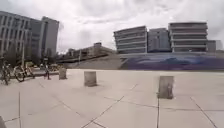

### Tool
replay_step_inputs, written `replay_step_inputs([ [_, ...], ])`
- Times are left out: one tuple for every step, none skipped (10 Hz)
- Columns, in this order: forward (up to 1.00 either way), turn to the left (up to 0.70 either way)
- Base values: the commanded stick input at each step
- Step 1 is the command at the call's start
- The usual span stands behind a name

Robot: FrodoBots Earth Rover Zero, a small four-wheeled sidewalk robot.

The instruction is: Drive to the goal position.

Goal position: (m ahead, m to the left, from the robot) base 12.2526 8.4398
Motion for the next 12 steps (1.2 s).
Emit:
replay_step_inputs([
  [1.0, 0.02],
  [1.0, -0.05],
  [1.0, -0.26],
  [1.0, -0.32],
  [1.0, -0.15],
  [1.0, 0.0],
  [1.0, 0.0],
  [1.0, 0.0],
  [1.0, 0.0],
  [1.0, 0.0],
  [1.0, 0.0],
  [1.0, 0.0],
])
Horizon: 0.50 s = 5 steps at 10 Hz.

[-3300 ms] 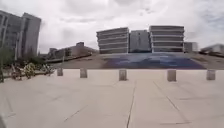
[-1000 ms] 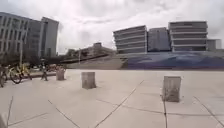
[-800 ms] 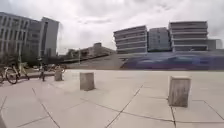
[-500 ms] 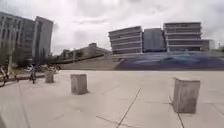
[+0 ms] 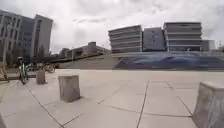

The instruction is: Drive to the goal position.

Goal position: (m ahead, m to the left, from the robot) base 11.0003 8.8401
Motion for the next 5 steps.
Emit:
replay_step_inputs([
  [1.0, 0.0],
  [1.0, 0.0],
  [1.0, 0.0],
  [1.0, 0.0],
  [1.0, 0.0],
])
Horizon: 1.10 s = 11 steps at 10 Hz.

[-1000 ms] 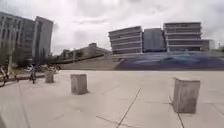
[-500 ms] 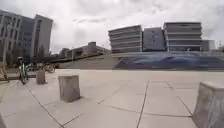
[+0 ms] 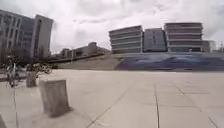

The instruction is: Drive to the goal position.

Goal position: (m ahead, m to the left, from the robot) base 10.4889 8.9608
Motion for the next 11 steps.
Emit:
replay_step_inputs([
  [1.0, 0.0],
  [1.0, 0.0],
  [1.0, 0.0],
  [1.0, 0.0],
  [1.0, 0.0],
  [1.0, 0.0],
  [1.0, 0.0],
  [1.0, 0.0],
  [1.0, 0.0],
  [1.0, 0.0],
  [1.0, 0.0],
])
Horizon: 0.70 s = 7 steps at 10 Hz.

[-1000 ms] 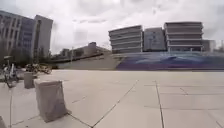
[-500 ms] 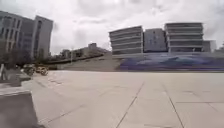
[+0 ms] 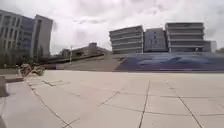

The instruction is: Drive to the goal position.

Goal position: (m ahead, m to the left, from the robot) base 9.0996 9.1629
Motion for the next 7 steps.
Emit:
replay_step_inputs([
  [1.0, 0.0],
  [1.0, 0.0],
  [1.0, 0.0],
  [1.0, 0.0],
  [1.0, 0.0],
  [1.0, 0.01],
  [1.0, 0.03],
])
